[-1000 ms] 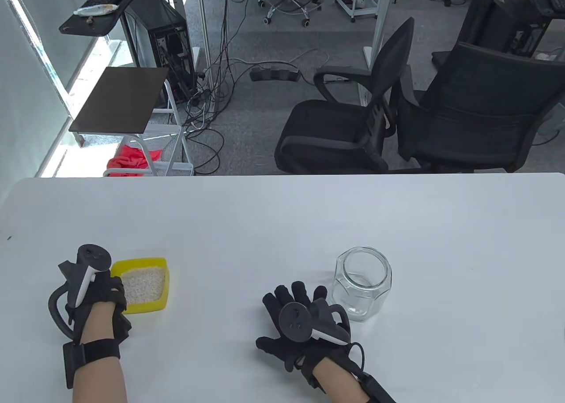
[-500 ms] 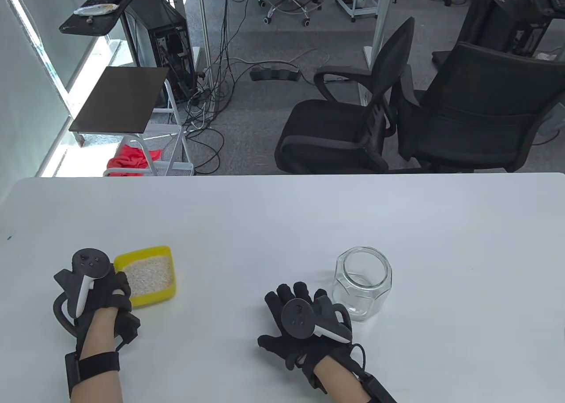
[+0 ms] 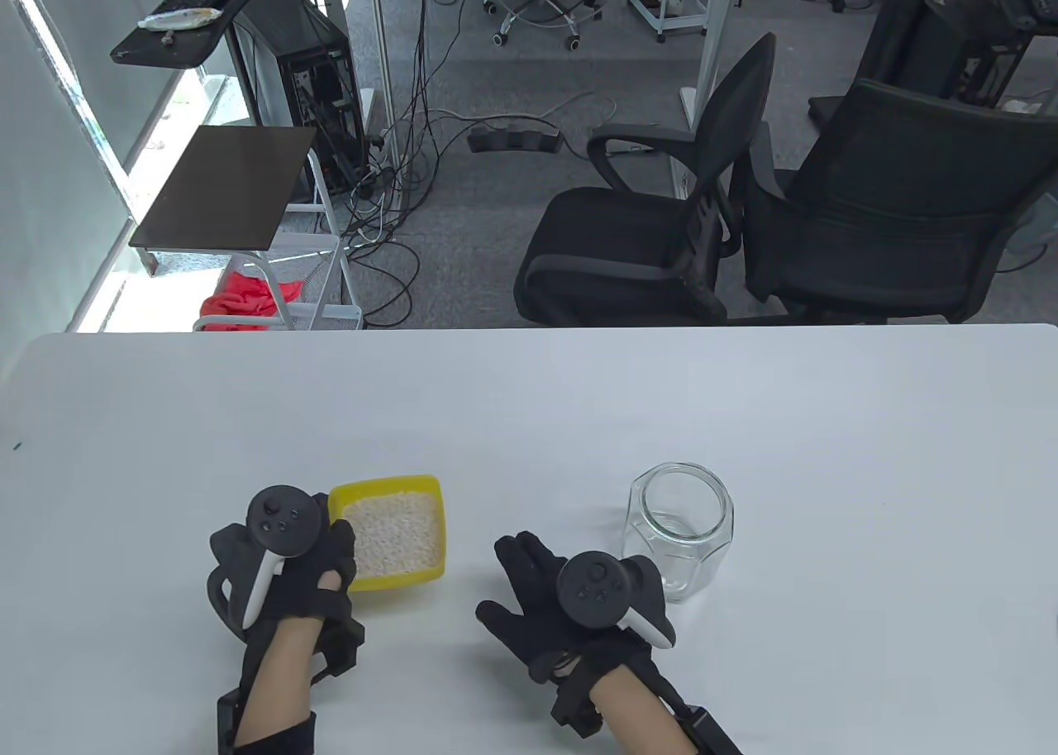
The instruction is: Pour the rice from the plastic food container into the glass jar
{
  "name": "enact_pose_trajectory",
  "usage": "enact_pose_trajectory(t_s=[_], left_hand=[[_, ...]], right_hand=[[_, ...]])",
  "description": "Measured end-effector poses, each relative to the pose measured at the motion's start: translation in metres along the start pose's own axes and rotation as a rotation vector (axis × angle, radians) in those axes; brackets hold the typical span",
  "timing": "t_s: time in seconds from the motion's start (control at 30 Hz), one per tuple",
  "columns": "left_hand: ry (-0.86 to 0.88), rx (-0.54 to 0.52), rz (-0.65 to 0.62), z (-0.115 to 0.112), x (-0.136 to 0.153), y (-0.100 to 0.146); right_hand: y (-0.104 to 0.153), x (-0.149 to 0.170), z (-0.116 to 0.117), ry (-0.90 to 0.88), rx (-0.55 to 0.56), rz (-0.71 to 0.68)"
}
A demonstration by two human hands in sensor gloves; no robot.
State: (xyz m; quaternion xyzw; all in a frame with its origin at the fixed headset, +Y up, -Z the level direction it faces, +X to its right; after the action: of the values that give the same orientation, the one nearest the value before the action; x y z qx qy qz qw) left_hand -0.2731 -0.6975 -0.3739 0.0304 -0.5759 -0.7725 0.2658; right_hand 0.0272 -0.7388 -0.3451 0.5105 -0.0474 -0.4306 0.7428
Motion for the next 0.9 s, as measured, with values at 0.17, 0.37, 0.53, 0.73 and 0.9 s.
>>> enact_pose_trajectory(t_s=[0.17,0.37,0.53,0.73,0.9], left_hand=[[0.020,0.007,-0.073,-0.010,-0.030,0.026],[0.155,0.109,-0.093,-0.031,-0.044,0.046],[0.198,0.134,-0.094,-0.036,-0.043,0.050],[0.235,0.126,-0.110,-0.030,-0.045,0.059],[0.301,0.165,-0.111,-0.034,-0.040,0.058]], right_hand=[[0.003,0.011,-0.002,-0.194,0.060,0.015],[0.005,0.029,0.000,-0.377,0.098,0.087],[0.004,0.044,0.008,-0.571,0.080,0.111],[0.002,0.048,0.013,-0.664,0.059,0.104],[0.003,0.048,0.014,-0.746,0.103,0.083]])
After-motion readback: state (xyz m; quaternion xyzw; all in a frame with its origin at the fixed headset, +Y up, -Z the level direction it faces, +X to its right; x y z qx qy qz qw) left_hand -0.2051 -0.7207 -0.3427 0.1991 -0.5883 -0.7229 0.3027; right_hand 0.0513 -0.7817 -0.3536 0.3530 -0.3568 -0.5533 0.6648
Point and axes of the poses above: the tracker on the back of each hand, its own x axis roughly to the little-finger side, its own y axis roughly from the fingertips to the wrist, z = x × y, the point moved 4 cm from there along -y, roughly from the wrist to the fingertips, and after that the axes turned 15 degrees about -x, right-handed, at the moved point
